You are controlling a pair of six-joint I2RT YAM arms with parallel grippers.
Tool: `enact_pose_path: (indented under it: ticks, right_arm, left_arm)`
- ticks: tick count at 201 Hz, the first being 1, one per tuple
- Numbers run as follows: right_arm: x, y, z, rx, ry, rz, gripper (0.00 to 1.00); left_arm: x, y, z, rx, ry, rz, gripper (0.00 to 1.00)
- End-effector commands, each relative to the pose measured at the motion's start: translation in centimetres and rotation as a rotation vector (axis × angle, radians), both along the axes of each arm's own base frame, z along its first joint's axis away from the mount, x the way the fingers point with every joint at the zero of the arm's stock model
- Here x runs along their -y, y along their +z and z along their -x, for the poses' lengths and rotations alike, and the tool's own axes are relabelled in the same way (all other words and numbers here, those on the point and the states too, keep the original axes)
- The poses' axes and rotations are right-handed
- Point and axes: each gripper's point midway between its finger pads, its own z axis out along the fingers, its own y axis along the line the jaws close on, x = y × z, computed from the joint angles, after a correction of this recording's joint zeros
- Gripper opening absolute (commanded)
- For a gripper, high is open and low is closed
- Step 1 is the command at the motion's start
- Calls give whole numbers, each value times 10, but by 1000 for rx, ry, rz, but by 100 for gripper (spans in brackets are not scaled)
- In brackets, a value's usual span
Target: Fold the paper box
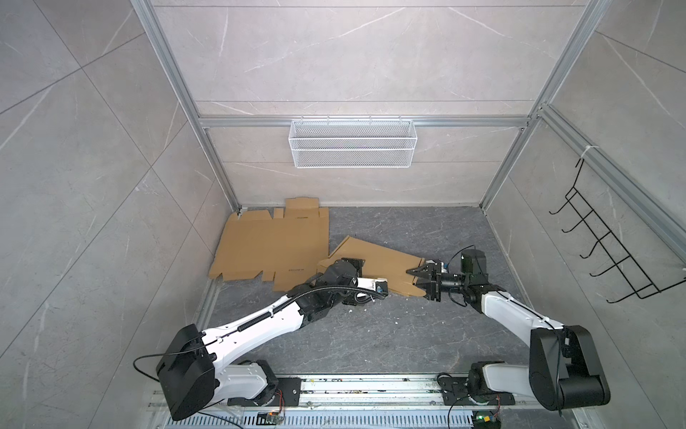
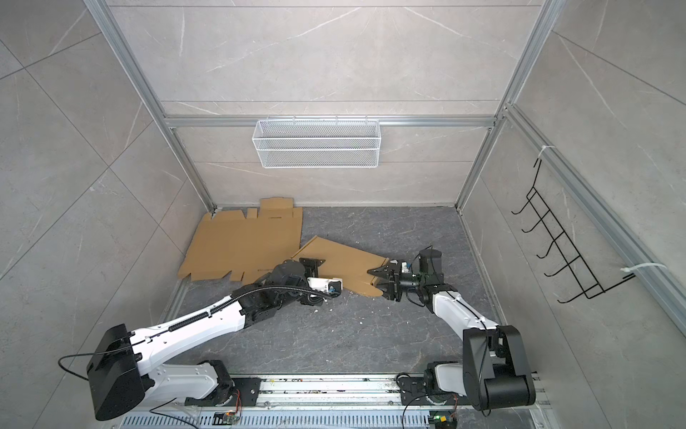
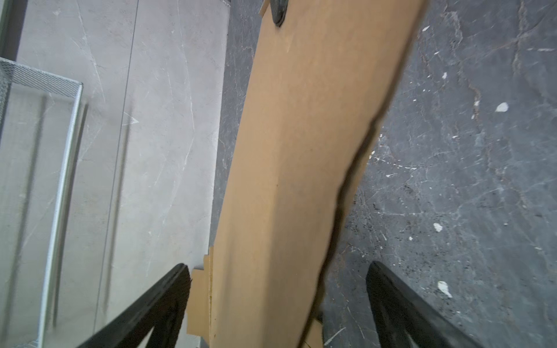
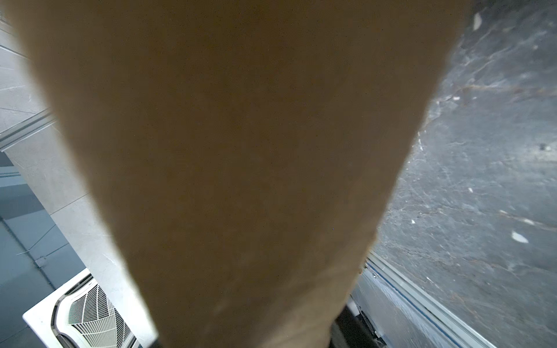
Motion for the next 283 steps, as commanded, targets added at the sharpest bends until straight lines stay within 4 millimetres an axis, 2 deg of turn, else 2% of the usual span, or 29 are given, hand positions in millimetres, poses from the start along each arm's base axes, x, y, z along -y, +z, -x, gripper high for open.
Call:
enact_pose_path:
  ticks: [1,46,65,124,168,213,237,254,283]
  right_arm:
    - [-7,17,4,31,37,-45,48]
    - [-12,23,9,28,55,-64,48]
    - [-15,23,11,25,64,-70,48]
    - [-19,20,23,-2,91,-72,49]
    - [-19,30,21,18,98,-68,56]
    - [-19,33,22,20,98,-58,65]
    - [-17,36,22,31,94,-48,75]
    - [-10,37,21,43,83,-20,80]
    - [9,43,16,110,61,90,82]
  left_arm:
    - [5,7,-13,118,-34,-49,93]
    - [6,-1,-22,127,-41,-60,89]
    - [6,-4,-28,161,-36,-83,83]
    - [2,16,-35,262,-22,-72,68]
    - [-3,14,-31,212,-18,-92,55]
    - [-4,15,-29,190,-16,-100,50]
    - [-6,15,-28,162,-4,-106,47]
    - [-11,11,-26,111,17,-124,45]
    - [-23,4,-15,-24,68,-150,41]
